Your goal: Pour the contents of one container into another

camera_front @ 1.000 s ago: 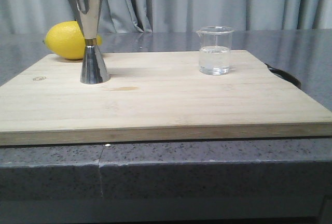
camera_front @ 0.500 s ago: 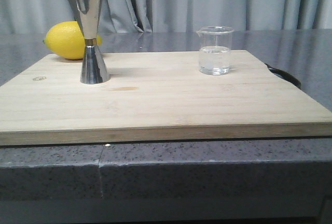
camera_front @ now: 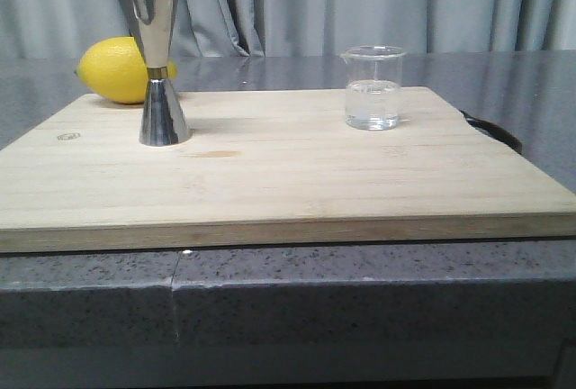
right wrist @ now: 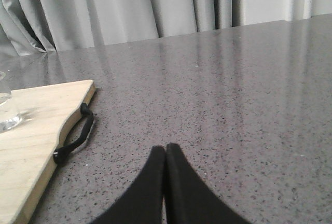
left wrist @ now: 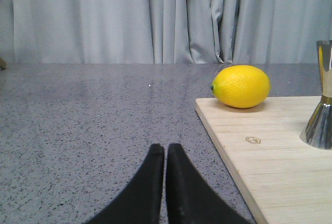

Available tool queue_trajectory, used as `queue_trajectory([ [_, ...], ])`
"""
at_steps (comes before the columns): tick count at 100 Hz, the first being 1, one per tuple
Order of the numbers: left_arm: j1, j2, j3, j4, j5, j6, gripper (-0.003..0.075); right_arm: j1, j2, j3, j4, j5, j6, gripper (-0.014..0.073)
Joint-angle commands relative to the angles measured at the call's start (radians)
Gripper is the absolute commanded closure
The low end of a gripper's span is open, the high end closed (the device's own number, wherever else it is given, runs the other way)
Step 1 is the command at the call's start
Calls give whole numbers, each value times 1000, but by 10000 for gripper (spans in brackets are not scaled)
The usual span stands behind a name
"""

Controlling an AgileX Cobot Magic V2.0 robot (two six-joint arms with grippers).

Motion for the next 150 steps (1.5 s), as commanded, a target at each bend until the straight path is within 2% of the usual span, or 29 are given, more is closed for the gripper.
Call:
queue_trajectory([
  [1,-7,-27,15,-2,-77,-10,739,-8,-18,26,-7,-79,-2,657],
  [28,-7,-27,15,-2,-82,-10,739,-8,-18,26,-7,-80,-2,657],
  [66,-7,-27,15,-31,-156,-10,739,-8,-18,26,-4,-200,-2,657],
  [78,-7,-27,12,-178,-245,-10,740,-8,-18,25,113,-254,0,657],
  [87,-7,-27,-12,-284,-232,-10,740,-4,-18,1,223,-246,0,657],
  [111,-7,44,-190,-363,92,-10,740,-4,63,-235,228,18,0,657],
  [126,-10,183,-314,-363,196,14,740,-4,243,-415,228,181,-25,657],
  [139,-33,350,-422,-368,275,173,740,-4,447,-558,228,297,-139,657],
  [150,-73,497,-502,-368,285,227,739,0,600,-649,233,353,-190,657],
])
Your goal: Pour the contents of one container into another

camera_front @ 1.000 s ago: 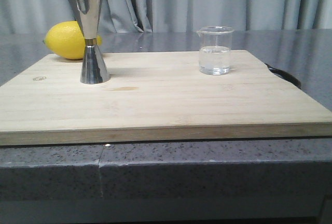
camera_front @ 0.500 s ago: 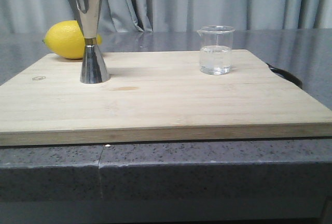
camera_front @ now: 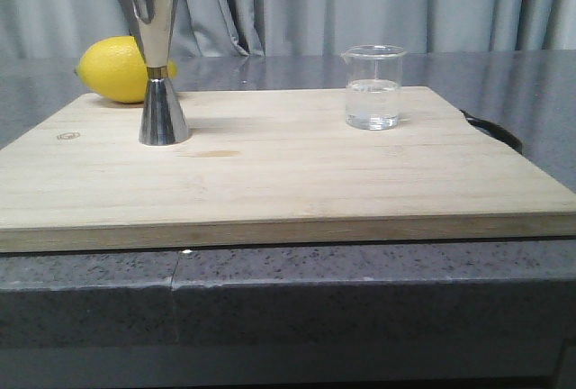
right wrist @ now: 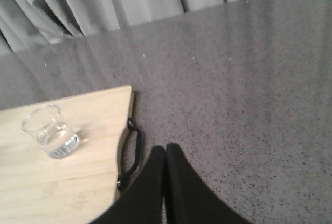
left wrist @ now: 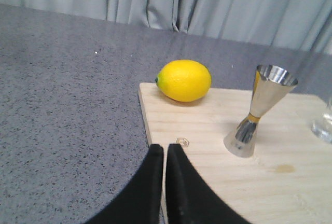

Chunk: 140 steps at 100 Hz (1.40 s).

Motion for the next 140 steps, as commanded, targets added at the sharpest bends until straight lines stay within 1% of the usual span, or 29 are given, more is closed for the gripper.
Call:
queue_trajectory([
  [1,-40,137,-97,-20,-44,56,739,3,146,-103,5,-14,-58,657],
  [10,-83,258,-142,-20,-44,58,739,43,251,-136,18,-24,-128,657],
  [16,-110,327,-167,-18,-46,59,739,83,302,-136,39,-82,-171,657],
  [28,-194,452,-213,-17,-74,113,738,194,391,-136,39,-191,-170,657],
  [35,-246,507,-237,-17,-105,149,738,237,439,-136,26,-244,-178,657],
  [44,-303,568,-274,-14,-131,202,734,273,490,-136,19,-294,-199,654],
  [50,-338,596,-296,-12,-146,234,707,279,524,-136,18,-313,-199,650],
  [54,-356,612,-305,-12,-155,243,664,279,543,-136,18,-320,-199,631],
  [56,-364,618,-307,-7,-163,243,625,279,552,-136,18,-322,-199,615],
  [57,-366,620,-309,-7,-163,243,625,279,555,-136,18,-322,-199,608],
  [60,-375,628,-311,-8,-171,243,566,279,566,-136,18,-325,-199,577],
  [62,-382,633,-311,-8,-181,243,510,279,575,-136,18,-329,-199,537],
  [65,-384,639,-311,-8,-188,243,465,279,581,-136,18,-332,-199,503],
  [66,-389,641,-311,-8,-191,243,419,279,587,-136,18,-334,-199,463],
  [67,-389,641,-311,-8,-191,243,419,279,587,-136,18,-337,-199,463],
  [70,-389,646,-311,-8,-195,243,338,279,595,-136,18,-342,-199,391],
  [72,-389,648,-311,-8,-195,243,307,279,597,-136,18,-347,-199,359],
  [73,-389,650,-311,-8,-196,243,277,279,601,-136,18,-351,-199,327],
  [77,-389,652,-311,-10,-202,243,199,279,606,-136,18,-360,-199,231],
  [78,-389,654,-311,-10,-203,243,188,279,608,-136,18,-365,-199,201],
  [79,-389,654,-311,-12,-203,243,178,279,608,-136,18,-367,-199,201],
  [84,-389,661,-311,-26,-212,243,133,279,613,-136,18,-382,-199,101],
  [89,-389,666,-311,-50,-220,243,132,279,616,-134,18,-400,-199,48],
  [92,-389,671,-311,-65,-230,243,132,279,616,-130,18,-413,-199,35],
  [100,-389,690,-306,-105,-276,243,132,279,616,-117,18,-459,-199,40],
  [107,-404,712,-293,-107,-340,243,132,279,616,-108,18,-492,-199,40],
  [110,-414,721,-284,-107,-377,243,132,279,616,-106,18,-500,-199,40],
  [130,-491,779,-241,-107,-484,243,132,279,616,-72,18,-546,-199,40],
  [140,-535,801,-214,-107,-606,243,132,279,616,-44,18,-573,-199,40],
])
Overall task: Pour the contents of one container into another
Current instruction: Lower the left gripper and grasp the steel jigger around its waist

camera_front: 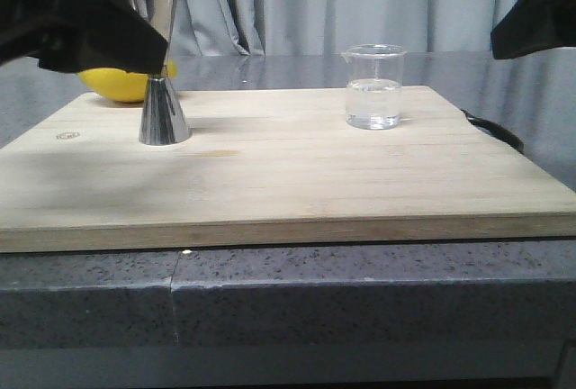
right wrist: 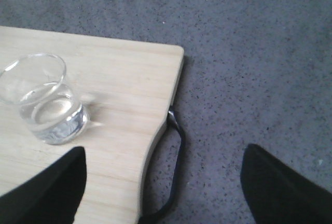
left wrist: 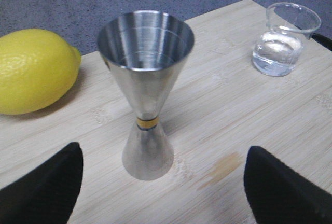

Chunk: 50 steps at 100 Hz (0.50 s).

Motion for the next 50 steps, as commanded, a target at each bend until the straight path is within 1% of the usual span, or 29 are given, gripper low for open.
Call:
queue_trajectory([
  [1,-42,3,-4,-10,-181,-1,132,-1,-14,-3,-4,-103,-9,40],
  [12,-91,28,33,-10,-324,-7,132,-1,-14,17,-4,-110,-9,40],
  [27,-118,82,56,-10,-415,-19,132,-1,-14,37,-4,-133,-9,40],
  [50,-118,194,56,-5,-569,-61,132,16,-14,37,-4,-153,-9,40],
])
